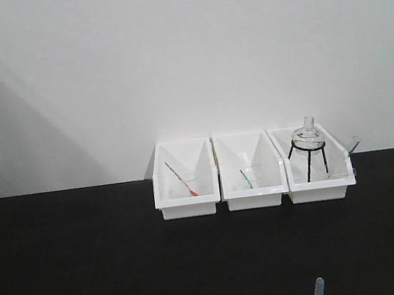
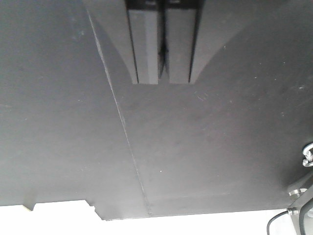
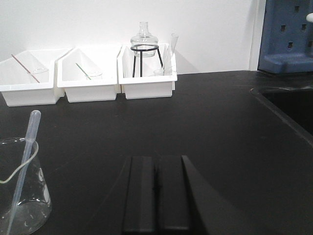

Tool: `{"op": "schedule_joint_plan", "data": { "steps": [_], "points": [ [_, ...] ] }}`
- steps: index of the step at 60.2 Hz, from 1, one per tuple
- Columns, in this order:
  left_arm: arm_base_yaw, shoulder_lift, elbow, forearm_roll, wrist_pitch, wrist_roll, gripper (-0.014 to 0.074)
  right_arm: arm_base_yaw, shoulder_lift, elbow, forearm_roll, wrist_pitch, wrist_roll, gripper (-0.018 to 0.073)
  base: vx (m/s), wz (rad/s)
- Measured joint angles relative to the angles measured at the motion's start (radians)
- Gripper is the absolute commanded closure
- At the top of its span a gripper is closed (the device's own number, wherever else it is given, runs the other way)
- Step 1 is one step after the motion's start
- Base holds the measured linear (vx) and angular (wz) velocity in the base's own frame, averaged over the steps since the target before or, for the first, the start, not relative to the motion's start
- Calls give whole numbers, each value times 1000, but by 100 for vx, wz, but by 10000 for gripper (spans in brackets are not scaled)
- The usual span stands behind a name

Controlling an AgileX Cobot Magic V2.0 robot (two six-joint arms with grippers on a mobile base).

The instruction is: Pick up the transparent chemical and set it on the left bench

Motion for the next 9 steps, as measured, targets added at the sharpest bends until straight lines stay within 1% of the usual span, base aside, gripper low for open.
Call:
{"op": "schedule_joint_plan", "data": {
  "steps": [9],
  "points": [
    [0,0,0,0,0,0,600,0,0,0,0,0,0,566,0,0]
  ]
}}
